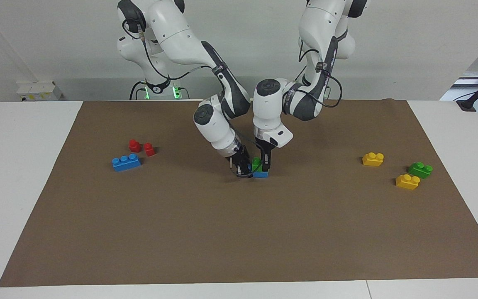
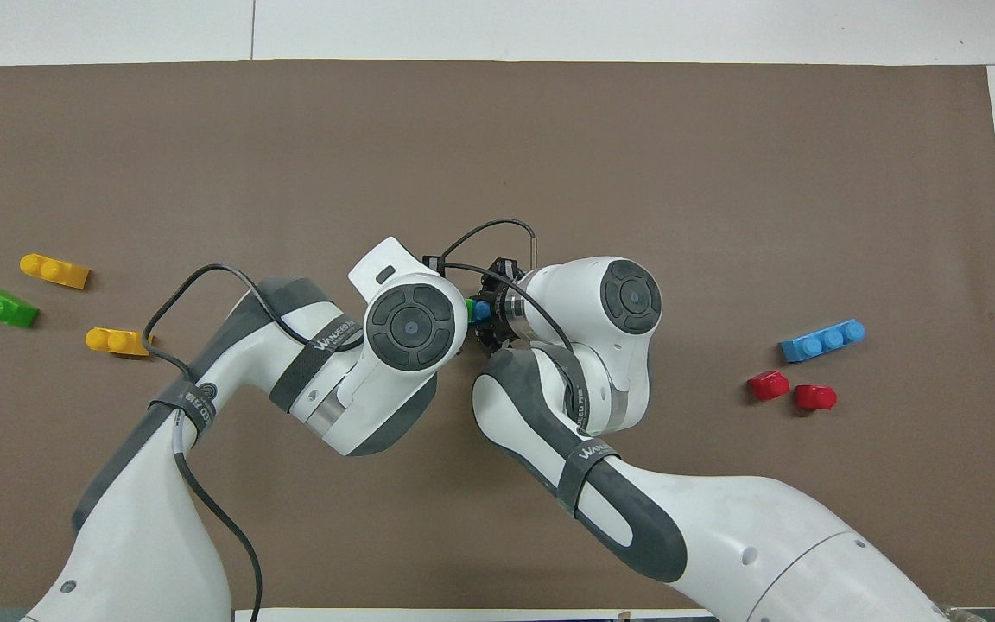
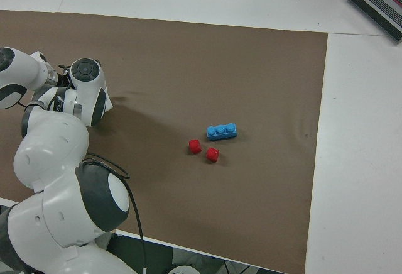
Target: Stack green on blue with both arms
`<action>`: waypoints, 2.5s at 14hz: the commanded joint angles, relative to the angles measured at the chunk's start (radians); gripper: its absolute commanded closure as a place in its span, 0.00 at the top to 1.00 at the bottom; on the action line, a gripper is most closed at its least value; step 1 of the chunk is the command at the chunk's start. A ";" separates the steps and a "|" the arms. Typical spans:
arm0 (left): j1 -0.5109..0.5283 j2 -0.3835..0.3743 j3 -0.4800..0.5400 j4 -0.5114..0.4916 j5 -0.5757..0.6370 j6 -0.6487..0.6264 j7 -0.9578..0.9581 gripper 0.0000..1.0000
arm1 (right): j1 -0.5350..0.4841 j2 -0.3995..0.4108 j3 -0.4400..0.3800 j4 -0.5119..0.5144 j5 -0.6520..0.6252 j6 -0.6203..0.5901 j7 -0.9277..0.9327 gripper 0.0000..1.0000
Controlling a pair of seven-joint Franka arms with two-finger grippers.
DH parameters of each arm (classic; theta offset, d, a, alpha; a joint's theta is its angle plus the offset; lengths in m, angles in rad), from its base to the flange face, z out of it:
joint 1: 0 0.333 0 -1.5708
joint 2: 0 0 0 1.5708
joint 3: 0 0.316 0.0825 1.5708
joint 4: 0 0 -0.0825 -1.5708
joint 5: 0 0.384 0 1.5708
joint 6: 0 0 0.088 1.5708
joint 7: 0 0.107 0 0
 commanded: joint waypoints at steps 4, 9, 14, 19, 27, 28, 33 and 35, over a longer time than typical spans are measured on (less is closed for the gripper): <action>0.051 -0.063 0.011 0.003 0.024 -0.030 0.076 1.00 | -0.017 -0.007 0.000 -0.003 0.043 0.013 -0.020 0.86; 0.148 -0.123 0.011 0.010 0.023 -0.088 0.202 1.00 | -0.127 -0.019 -0.002 0.055 0.035 -0.146 -0.053 0.91; 0.290 -0.156 0.011 0.024 0.014 -0.113 0.421 1.00 | -0.291 -0.106 -0.009 0.077 0.012 -0.359 -0.261 1.00; 0.390 -0.156 0.011 0.066 0.014 -0.160 0.778 1.00 | -0.458 -0.227 -0.009 0.120 -0.095 -0.617 -0.714 1.00; 0.484 -0.155 0.016 0.242 -0.135 -0.415 1.565 1.00 | -0.563 -0.433 -0.008 0.230 -0.469 -0.988 -1.548 1.00; 0.501 -0.156 0.014 0.266 -0.155 -0.453 1.663 1.00 | -0.558 -0.457 -0.008 0.230 -0.526 -1.002 -1.633 1.00; 0.516 -0.214 0.020 0.314 -0.172 -0.642 2.030 1.00 | -0.560 -0.470 -0.008 0.225 -0.612 -1.037 -1.742 1.00; 0.516 -0.253 0.020 0.313 -0.193 -0.740 2.120 1.00 | -0.557 -0.470 -0.008 0.227 -0.628 -1.039 -1.744 1.00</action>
